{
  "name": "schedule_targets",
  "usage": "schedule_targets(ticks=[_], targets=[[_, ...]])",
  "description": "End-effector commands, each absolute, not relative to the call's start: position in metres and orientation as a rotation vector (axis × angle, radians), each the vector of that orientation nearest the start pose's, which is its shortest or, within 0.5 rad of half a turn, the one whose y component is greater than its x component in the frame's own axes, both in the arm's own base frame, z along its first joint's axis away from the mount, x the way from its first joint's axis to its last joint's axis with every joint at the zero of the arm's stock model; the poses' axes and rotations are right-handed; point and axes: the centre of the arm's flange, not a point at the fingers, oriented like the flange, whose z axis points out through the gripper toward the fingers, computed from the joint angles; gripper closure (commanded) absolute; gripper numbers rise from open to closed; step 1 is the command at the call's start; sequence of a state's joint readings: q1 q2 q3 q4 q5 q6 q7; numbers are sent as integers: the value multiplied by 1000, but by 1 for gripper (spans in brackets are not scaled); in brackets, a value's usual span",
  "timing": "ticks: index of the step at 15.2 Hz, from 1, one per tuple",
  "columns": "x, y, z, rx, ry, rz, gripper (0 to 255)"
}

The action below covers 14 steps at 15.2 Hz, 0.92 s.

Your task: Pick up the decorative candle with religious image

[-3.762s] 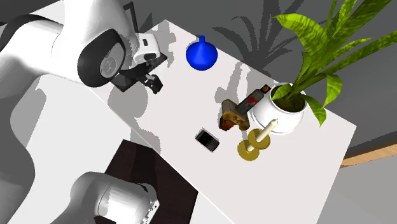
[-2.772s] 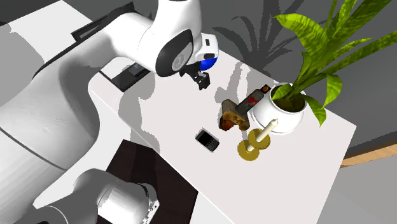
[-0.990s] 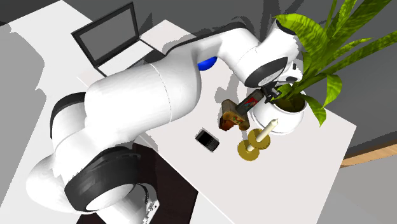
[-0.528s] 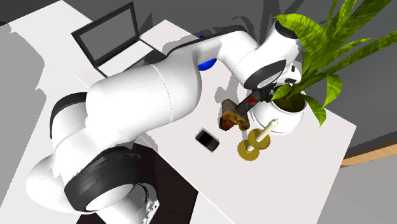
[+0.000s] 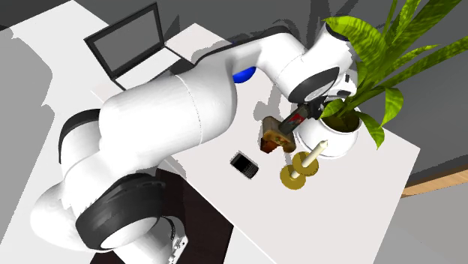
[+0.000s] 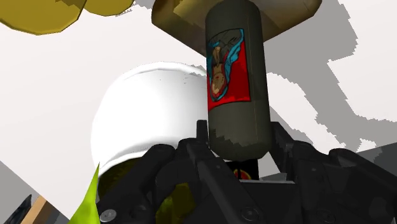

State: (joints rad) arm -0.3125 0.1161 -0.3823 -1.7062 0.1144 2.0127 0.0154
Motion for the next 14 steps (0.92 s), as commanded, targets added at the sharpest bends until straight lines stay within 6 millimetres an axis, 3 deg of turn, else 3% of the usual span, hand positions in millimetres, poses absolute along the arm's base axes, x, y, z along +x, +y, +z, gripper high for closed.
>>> schedule_targets(ticks=[1, 12, 14], targets=[[484, -381, 550, -2916, 1135, -330, 255], [484, -381, 608, -2916, 1135, -330, 255], [484, -381, 609, -2916, 1135, -330, 255]])
